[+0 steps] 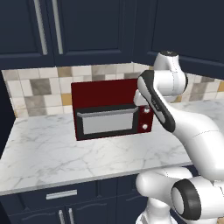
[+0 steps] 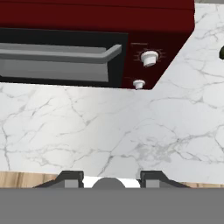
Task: Close all open cabinet doors.
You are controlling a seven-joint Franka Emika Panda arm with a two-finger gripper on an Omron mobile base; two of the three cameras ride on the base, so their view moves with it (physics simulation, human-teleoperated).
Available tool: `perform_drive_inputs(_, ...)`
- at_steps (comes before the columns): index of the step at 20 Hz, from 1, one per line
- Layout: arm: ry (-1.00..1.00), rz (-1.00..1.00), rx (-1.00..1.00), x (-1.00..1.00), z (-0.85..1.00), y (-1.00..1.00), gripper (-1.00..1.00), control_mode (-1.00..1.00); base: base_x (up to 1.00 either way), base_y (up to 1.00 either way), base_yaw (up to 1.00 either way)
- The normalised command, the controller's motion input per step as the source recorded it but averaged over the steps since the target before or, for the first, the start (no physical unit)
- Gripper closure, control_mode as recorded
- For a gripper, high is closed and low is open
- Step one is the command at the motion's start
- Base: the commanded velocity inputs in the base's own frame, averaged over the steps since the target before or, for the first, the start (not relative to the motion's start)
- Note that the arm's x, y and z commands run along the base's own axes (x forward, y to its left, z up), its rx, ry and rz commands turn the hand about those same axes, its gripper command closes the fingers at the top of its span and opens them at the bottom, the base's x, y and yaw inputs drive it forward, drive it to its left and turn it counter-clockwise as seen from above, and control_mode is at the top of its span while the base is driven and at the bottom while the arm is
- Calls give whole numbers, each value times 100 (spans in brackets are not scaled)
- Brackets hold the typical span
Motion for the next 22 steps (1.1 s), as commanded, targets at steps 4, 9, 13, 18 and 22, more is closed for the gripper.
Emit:
perform_drive_inputs(4, 0, 0, 0, 0, 0, 0, -100, 100, 0, 0, 0)
perform_drive_inputs(9, 0, 0, 0, 0, 0, 0, -100, 100, 0, 0, 0)
perform_drive_inputs(13, 0, 0, 0, 0, 0, 0, -100, 100, 0, 0, 0)
perform_drive_inputs(18, 0, 0, 0, 0, 0, 0, -100, 100, -13, 0, 0)
perform_drive_inputs(22, 0, 0, 0, 0, 0, 0, -100, 100, -47, -2, 0)
